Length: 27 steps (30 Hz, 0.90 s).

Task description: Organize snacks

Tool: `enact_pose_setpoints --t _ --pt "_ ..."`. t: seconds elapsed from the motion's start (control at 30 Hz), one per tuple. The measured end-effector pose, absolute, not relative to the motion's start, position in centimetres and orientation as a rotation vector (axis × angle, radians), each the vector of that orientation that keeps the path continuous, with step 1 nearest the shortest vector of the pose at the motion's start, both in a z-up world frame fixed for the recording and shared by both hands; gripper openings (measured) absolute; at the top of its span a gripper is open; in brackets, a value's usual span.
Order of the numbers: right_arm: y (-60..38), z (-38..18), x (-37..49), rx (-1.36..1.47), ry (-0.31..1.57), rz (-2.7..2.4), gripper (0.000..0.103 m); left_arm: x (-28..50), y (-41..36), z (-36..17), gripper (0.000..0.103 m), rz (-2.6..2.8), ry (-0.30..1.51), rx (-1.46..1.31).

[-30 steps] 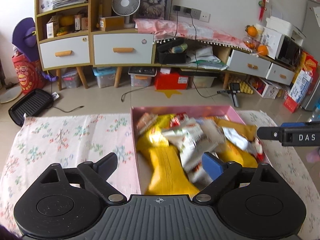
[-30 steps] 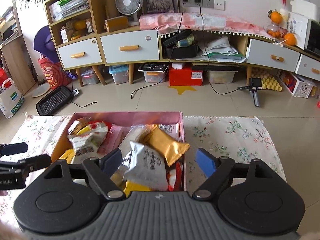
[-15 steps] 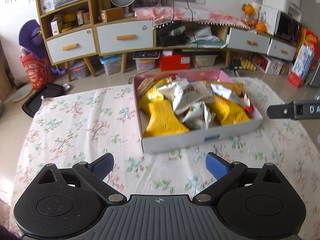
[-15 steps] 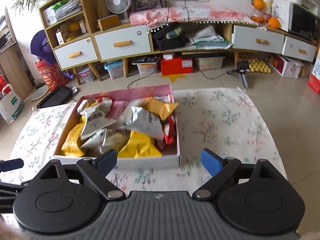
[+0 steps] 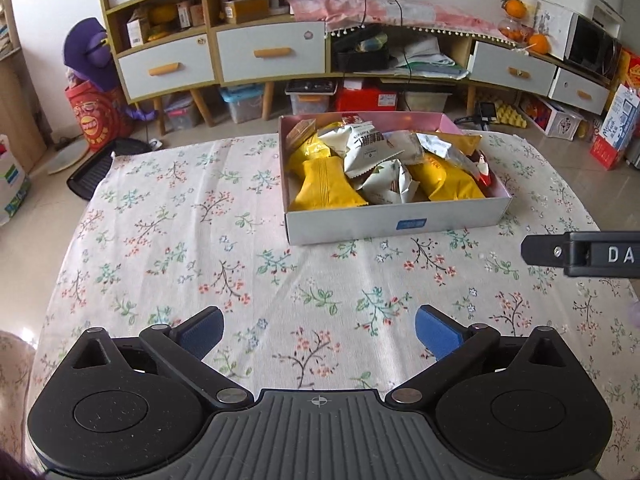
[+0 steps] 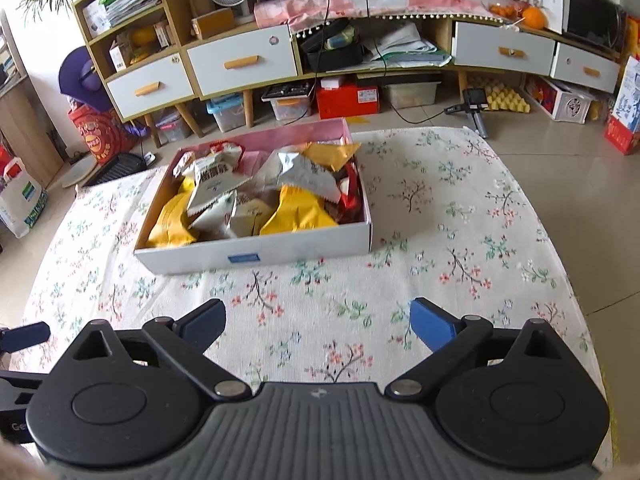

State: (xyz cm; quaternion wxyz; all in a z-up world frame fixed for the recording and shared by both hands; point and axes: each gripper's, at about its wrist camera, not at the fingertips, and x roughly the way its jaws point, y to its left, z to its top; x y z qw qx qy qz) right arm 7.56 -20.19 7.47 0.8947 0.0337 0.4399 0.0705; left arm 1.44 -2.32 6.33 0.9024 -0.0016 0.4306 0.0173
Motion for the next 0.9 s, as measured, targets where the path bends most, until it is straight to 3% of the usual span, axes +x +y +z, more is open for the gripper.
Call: enact_pose_setpoints --t 0.9 --pt "-18.9 7.8 5.8 -0.037 0.835 0.129 0.102 2.1 -1.8 6.4 0.103 0.177 0.864 -0.078"
